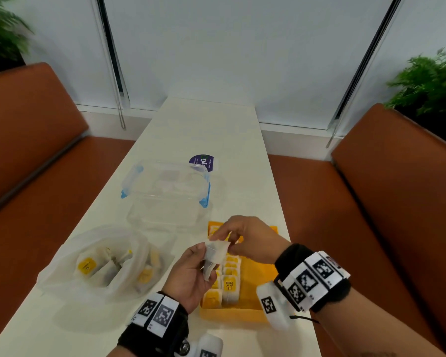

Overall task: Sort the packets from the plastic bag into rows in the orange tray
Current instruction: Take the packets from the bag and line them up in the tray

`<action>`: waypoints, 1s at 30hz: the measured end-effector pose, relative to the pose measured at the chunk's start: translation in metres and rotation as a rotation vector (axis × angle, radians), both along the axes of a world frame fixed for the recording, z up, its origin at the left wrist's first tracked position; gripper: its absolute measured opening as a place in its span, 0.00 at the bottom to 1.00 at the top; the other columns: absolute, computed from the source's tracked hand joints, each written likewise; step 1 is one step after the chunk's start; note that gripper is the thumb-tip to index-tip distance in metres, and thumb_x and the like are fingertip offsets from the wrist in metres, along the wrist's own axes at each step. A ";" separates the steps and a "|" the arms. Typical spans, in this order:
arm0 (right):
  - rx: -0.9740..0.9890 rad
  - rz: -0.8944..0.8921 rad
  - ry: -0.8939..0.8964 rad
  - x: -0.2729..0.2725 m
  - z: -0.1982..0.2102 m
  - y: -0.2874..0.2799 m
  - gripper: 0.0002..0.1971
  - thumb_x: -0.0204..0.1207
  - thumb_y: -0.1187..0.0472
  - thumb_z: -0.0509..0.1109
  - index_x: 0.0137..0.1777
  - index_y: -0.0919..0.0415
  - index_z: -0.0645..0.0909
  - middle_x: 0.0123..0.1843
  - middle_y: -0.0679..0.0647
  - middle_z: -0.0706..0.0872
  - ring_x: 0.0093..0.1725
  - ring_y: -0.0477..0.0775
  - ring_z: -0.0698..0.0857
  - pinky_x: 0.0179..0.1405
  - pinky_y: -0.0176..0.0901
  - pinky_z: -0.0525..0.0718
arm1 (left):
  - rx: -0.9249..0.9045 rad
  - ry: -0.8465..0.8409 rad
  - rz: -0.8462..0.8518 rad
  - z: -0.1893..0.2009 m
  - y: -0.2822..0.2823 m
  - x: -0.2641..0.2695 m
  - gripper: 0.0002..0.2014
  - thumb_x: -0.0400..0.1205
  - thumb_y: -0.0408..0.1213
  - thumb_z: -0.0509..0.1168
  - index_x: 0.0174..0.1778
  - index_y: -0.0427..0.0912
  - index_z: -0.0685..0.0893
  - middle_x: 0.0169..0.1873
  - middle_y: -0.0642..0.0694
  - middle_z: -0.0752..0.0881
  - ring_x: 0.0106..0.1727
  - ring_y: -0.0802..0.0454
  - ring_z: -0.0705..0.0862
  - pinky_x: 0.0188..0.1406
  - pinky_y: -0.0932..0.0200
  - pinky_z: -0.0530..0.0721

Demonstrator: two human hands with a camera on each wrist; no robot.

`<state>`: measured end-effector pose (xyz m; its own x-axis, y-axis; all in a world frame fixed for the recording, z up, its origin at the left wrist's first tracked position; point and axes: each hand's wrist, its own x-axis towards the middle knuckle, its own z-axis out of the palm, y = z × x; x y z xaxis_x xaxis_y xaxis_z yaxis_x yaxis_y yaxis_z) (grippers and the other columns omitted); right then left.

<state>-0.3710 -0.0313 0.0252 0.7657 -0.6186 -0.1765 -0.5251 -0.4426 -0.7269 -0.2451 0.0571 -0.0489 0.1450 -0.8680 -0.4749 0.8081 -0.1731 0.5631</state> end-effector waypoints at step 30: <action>0.108 0.122 0.753 0.007 -0.058 0.009 0.16 0.80 0.65 0.67 0.64 0.73 0.79 0.61 0.67 0.86 0.61 0.62 0.85 0.43 0.44 0.83 | 0.122 -0.112 0.085 -0.017 0.014 0.028 0.04 0.84 0.31 0.58 0.45 0.42 0.77 0.40 0.42 0.79 0.36 0.49 0.78 0.18 0.65 0.82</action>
<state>-0.3644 -0.0221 -0.0327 0.4771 -0.4867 -0.7318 -0.8472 -0.4762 -0.2357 -0.2170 0.0711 -0.0658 0.2732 -0.7871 -0.5530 0.7564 -0.1794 0.6290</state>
